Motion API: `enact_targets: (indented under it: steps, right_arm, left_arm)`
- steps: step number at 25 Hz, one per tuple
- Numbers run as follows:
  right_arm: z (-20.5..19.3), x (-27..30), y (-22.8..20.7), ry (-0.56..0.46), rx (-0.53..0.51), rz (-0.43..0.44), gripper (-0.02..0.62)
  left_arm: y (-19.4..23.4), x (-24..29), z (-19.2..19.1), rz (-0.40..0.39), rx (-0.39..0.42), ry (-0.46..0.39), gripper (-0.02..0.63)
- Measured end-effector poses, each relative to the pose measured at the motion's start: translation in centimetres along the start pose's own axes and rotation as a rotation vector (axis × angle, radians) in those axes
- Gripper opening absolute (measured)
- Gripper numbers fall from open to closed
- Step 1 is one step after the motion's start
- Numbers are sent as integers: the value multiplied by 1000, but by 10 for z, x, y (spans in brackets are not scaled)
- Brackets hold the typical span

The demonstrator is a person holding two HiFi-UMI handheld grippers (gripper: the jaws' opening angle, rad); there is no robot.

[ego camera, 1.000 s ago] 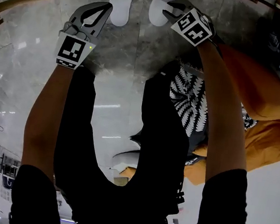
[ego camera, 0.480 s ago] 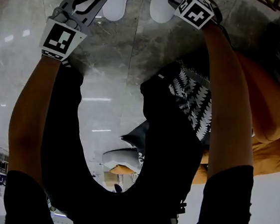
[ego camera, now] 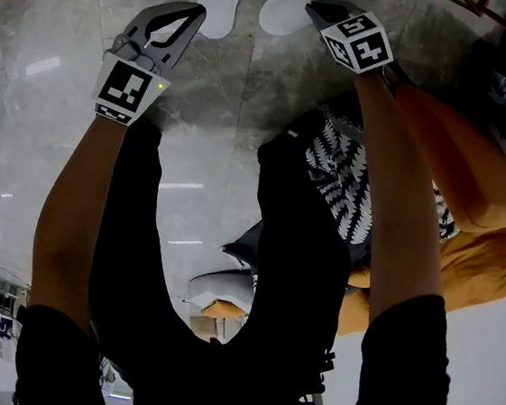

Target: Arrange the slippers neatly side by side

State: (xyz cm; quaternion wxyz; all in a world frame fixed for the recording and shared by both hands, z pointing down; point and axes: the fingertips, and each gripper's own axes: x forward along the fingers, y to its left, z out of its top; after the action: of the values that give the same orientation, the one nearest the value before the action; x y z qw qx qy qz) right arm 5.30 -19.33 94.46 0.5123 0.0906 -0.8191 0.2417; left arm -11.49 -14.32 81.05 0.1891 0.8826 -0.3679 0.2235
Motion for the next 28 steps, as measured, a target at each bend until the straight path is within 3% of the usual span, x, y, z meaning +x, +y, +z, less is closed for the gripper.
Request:
enact_targets:
  steps: [9, 17, 22, 28]
  right_arm:
    - [26, -48, 5, -593, 1079, -133, 34]
    - [2, -37, 5, -1091, 1909, -273, 34]
    - [-11, 2, 16, -1237, 2175, -329, 34]
    - [-5, 47, 10, -1314, 2208, -318, 34]
  left_arm:
    - [-8, -36, 30, -16, -47, 1, 15]
    - [6, -47, 30, -47, -41, -19, 15]
    - [20, -47, 17, -64, -19, -15, 15]
    - [33, -54, -8, -105, 2, 0, 15]
